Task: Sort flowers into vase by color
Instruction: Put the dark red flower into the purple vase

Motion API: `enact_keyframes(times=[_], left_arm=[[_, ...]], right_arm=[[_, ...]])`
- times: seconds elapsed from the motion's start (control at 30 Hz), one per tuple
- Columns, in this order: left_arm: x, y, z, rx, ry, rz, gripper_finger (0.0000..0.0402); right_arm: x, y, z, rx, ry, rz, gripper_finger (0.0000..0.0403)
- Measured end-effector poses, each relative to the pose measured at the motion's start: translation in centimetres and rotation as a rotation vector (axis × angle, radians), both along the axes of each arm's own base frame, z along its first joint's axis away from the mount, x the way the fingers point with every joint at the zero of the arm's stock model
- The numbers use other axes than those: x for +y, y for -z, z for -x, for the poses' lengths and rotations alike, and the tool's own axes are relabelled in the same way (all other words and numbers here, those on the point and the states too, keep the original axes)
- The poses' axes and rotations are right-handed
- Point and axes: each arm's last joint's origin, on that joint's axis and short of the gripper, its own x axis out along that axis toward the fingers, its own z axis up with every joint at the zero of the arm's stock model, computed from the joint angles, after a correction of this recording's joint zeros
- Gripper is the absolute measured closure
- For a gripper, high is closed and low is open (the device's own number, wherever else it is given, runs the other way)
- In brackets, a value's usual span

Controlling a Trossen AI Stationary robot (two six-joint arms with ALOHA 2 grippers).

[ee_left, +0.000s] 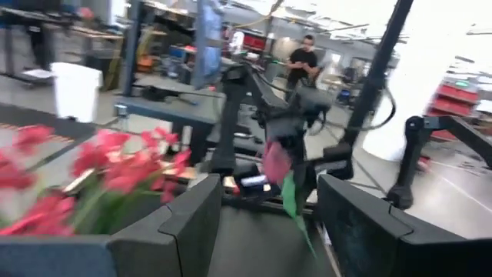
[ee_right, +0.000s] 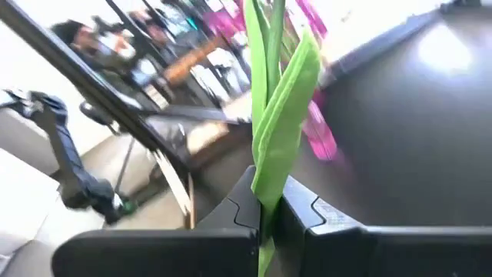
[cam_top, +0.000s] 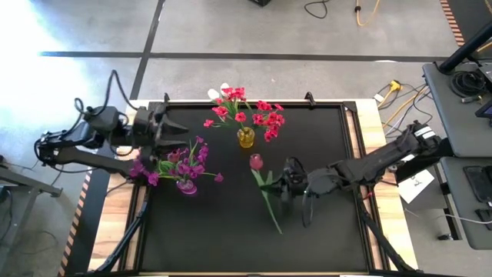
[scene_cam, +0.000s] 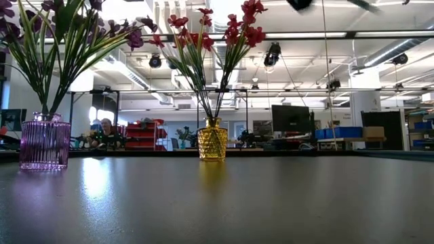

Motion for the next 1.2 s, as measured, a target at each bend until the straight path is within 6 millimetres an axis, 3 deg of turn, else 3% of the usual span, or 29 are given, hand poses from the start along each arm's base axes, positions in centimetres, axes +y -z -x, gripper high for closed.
enact_keyframes(times=[0.2, 0.4, 0.6, 0.9, 1.03, 1.2], left_arm=[[-0.5, 0.1, -3.9, -0.043, 0.096, 0.044, 0.0197], [-1.1, 1.1, -6.9, -0.010, 0.178, 0.040, 0.0161], [-2.2, 1.0, -8.4, -0.068, 0.230, 0.018, 0.0140], [-2.6, 1.4, -10.6, -0.132, 0.229, 0.019, 0.0157], [-2.5, 1.1, -10.3, -0.146, 0.229, 0.022, 0.0185], [-2.4, 1.1, -10.2, -0.138, 0.224, 0.029, 0.0266]], right_arm=[[0.1, -6.2, -3.8, -0.147, -0.027, 0.278, 0.0393], [-0.8, -9.8, -6.3, -0.229, 0.022, 0.365, 0.0394], [-1.3, -10.0, -7.5, -0.227, 0.037, 0.390, 0.0394], [-1.4, -8.4, -8.9, -0.196, 0.004, 0.376, 0.0394], [-1.4, -8.5, -8.9, -0.201, 0.006, 0.375, 0.0394], [-1.4, -8.7, -8.7, -0.206, 0.006, 0.379, 0.0381]])
